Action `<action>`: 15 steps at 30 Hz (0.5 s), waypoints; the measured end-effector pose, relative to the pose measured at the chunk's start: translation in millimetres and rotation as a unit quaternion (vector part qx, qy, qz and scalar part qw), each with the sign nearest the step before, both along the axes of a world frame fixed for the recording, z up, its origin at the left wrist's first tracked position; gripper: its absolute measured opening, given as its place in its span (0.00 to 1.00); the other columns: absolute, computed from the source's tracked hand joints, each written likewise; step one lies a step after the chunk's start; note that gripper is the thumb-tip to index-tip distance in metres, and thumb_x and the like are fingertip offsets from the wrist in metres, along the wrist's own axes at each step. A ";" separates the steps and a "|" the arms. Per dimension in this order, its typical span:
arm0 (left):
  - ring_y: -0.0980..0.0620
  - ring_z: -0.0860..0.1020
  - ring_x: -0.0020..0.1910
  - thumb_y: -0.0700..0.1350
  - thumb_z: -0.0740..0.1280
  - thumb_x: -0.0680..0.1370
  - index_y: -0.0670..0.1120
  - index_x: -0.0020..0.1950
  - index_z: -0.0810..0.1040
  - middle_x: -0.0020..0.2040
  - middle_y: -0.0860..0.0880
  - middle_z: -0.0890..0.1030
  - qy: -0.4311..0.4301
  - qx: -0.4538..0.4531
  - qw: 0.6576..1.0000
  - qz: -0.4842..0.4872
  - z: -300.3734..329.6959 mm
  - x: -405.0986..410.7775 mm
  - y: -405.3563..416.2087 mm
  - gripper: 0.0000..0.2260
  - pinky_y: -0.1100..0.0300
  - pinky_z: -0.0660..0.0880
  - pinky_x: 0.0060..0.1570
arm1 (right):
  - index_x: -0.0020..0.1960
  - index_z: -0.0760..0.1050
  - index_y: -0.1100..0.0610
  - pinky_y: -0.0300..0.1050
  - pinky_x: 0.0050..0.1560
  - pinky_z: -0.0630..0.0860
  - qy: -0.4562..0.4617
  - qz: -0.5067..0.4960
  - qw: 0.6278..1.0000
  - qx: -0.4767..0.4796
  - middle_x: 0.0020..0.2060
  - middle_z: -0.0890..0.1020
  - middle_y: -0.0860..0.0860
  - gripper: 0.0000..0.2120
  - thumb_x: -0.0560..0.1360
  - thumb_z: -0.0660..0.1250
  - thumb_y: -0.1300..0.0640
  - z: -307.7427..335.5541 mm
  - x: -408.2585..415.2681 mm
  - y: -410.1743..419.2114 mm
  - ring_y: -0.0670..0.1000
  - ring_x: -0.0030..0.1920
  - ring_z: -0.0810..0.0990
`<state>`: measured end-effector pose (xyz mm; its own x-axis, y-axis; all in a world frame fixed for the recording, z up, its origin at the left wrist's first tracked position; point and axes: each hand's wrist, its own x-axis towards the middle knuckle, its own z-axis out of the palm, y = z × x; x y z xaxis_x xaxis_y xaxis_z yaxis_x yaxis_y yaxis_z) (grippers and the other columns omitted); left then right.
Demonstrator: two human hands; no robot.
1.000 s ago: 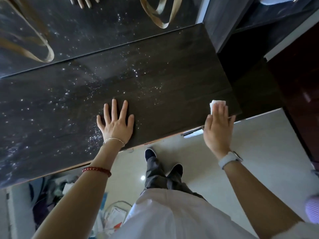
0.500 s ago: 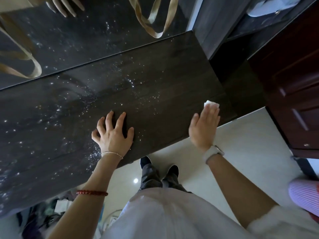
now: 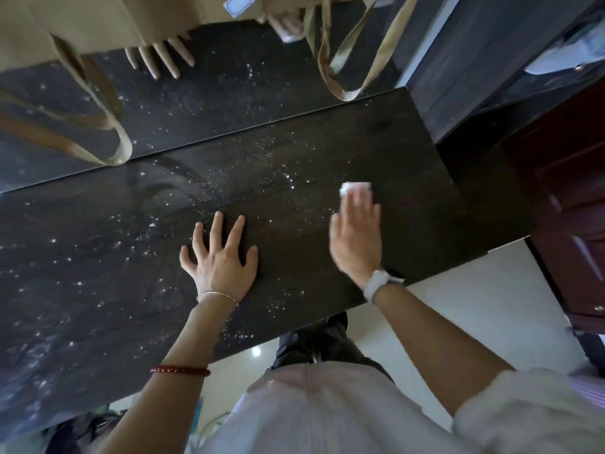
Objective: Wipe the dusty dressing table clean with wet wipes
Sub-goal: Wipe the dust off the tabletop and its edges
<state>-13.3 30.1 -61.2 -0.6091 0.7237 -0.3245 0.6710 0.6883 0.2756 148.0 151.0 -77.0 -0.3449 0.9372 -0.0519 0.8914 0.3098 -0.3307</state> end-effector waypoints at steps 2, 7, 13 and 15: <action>0.46 0.46 0.75 0.54 0.58 0.77 0.60 0.71 0.58 0.76 0.53 0.52 -0.003 0.018 1.000 0.009 1.0 -4.2 -2.5 0.23 0.42 0.45 0.69 | 0.73 0.56 0.60 0.56 0.73 0.50 -0.024 0.293 0.956 -0.001 0.73 0.59 0.59 0.27 0.77 0.46 0.49 -0.8 -23.0 -53.1 0.57 0.74 0.54; 0.46 0.48 0.74 0.53 0.57 0.78 0.60 0.71 0.58 0.76 0.53 0.54 0.017 0.021 0.999 -0.017 -1.9 -8.1 -8.0 0.22 0.42 0.47 0.68 | 0.71 0.61 0.58 0.60 0.69 0.60 -0.040 0.295 0.952 0.066 0.70 0.67 0.58 0.23 0.77 0.50 0.53 -8.7 6.5 8.9 0.57 0.71 0.64; 0.44 0.50 0.74 0.52 0.57 0.78 0.59 0.71 0.60 0.76 0.51 0.55 0.020 0.012 1.000 0.006 -2.4 -3.4 -0.5 0.21 0.40 0.48 0.68 | 0.71 0.60 0.63 0.61 0.71 0.54 0.006 0.051 0.999 0.005 0.72 0.61 0.62 0.24 0.78 0.48 0.54 -3.5 -32.5 50.5 0.60 0.73 0.57; 0.44 0.50 0.74 0.52 0.58 0.77 0.58 0.71 0.61 0.76 0.51 0.55 0.016 0.020 0.999 0.038 -1.1 -2.7 5.7 0.21 0.40 0.48 0.68 | 0.70 0.63 0.60 0.59 0.70 0.56 0.007 0.317 0.948 0.026 0.71 0.64 0.58 0.24 0.77 0.49 0.53 -5.9 -44.9 1.7 0.58 0.72 0.60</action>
